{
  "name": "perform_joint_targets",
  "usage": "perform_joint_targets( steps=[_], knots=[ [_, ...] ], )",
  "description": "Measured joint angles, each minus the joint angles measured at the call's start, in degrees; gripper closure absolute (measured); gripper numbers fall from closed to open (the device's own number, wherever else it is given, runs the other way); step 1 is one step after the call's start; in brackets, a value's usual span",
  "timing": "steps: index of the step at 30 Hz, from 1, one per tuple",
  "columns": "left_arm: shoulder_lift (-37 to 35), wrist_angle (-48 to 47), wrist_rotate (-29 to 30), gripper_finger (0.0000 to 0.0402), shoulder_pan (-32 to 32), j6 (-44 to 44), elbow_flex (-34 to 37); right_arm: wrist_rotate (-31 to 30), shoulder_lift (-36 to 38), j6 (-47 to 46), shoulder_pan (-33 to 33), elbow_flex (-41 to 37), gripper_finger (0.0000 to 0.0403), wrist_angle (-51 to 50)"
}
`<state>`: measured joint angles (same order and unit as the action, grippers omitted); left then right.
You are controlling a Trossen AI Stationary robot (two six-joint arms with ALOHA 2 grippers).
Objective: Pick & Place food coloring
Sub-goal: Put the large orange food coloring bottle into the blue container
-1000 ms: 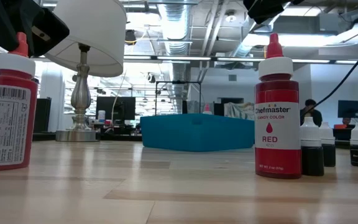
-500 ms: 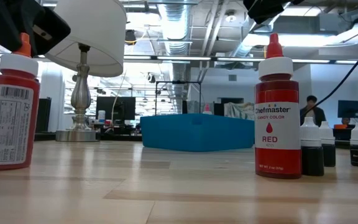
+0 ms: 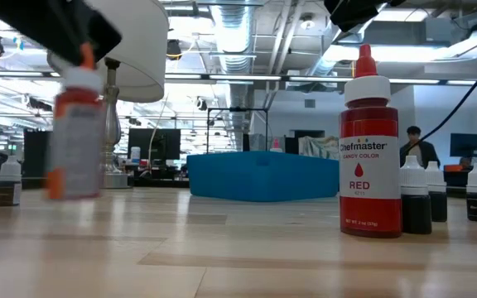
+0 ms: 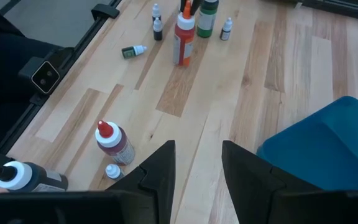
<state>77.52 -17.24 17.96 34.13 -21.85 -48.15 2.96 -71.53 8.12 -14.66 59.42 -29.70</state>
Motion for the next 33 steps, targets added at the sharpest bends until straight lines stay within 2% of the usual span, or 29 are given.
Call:
perform_joint_targets(
  steps=[14,24,33],
  knots=[
    [-0.07,-6.19,-1.2,0.0366,-11.37,17.62,-11.59,-0.02,0.0,2.3,0.04,0.0,0.0282,0.04],
    [-0.07,-4.21,-1.28,0.0366,-24.07,26.58,-13.68,0.0,0.0,4.1,0.28,0.0,0.0282,0.13],
    [1.33,3.73,-10.08,0.0366,-37.56,29.71,-13.66,0.0,0.0,5.23,0.55,0.0,0.0282,0.16]
  ],
)
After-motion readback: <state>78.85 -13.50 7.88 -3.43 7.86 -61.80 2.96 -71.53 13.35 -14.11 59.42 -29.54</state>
